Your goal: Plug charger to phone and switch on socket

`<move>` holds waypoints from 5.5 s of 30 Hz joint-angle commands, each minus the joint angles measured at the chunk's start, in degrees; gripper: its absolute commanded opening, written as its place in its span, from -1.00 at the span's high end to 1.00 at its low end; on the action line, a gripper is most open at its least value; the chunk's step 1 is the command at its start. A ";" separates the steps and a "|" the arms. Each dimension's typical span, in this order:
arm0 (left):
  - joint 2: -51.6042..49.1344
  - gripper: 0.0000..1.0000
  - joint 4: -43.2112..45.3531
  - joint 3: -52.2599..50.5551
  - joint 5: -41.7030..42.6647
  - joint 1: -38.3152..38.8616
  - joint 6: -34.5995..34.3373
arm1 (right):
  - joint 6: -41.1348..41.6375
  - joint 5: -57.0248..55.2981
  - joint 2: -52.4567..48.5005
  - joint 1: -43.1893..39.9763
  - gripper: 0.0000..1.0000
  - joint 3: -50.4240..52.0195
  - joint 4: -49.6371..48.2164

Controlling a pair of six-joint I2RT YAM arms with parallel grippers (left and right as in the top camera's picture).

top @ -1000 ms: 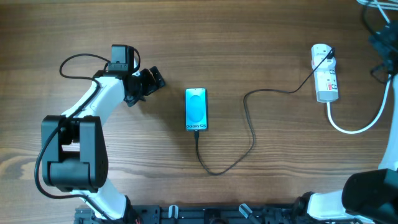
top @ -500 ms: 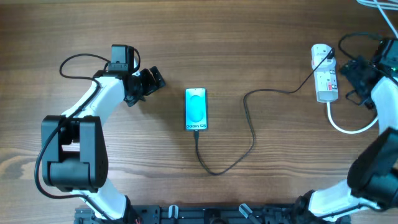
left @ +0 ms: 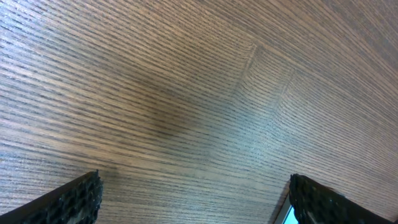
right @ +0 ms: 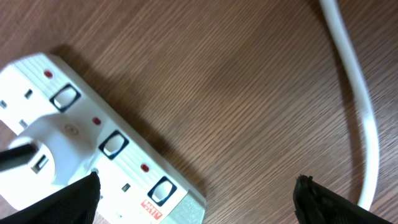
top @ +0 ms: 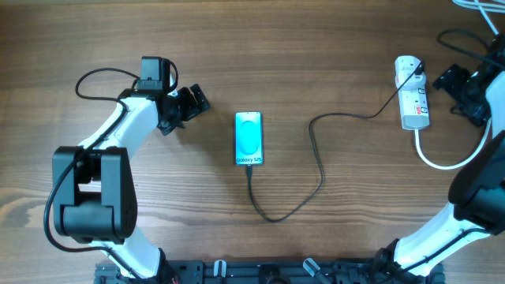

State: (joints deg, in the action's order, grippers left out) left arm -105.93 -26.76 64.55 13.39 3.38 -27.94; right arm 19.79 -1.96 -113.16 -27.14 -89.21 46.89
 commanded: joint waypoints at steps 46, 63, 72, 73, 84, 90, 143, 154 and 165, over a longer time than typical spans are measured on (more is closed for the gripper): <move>1.25 -1.00 0.00 0.02 0.26 -0.28 0.50 | 2.86 -1.60 -11.15 1.36 -0.99 4.50 -6.99; 1.25 -1.00 0.00 0.02 0.26 -0.28 0.50 | -0.26 5.88 -9.57 -1.25 -1.00 4.11 -12.13; 1.25 -1.00 0.00 0.02 0.26 -0.28 0.50 | -1.68 9.29 -6.40 -0.79 -0.99 4.46 -10.03; 1.25 -1.00 0.00 0.02 0.26 -0.28 0.50 | -1.70 9.09 -6.43 -0.79 -0.99 4.46 -10.03; 1.25 -1.00 0.00 0.02 0.26 -0.28 0.50 | -1.73 8.04 -6.97 0.04 -1.00 4.50 -10.38; 1.25 -1.00 0.00 0.02 0.26 -0.28 0.50 | -1.84 7.98 -7.78 3.52 -1.00 4.50 -10.16; 1.25 -1.00 0.00 0.02 0.26 -0.28 0.50 | -6.19 1.95 5.49 2.75 -0.99 3.10 -0.15; 17.00 -1.00 -0.31 0.02 -3.63 6.82 0.72 | -6.21 1.95 5.49 2.73 -1.00 3.10 -0.15; 40.63 -1.00 -6.40 -7.96 -9.64 7.39 8.24 | -6.19 1.95 5.51 2.73 -0.99 3.10 -0.15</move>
State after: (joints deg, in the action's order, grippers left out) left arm -67.22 -35.42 62.52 5.41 10.87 -22.57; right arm 14.63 0.99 -107.42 -24.71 -85.95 46.72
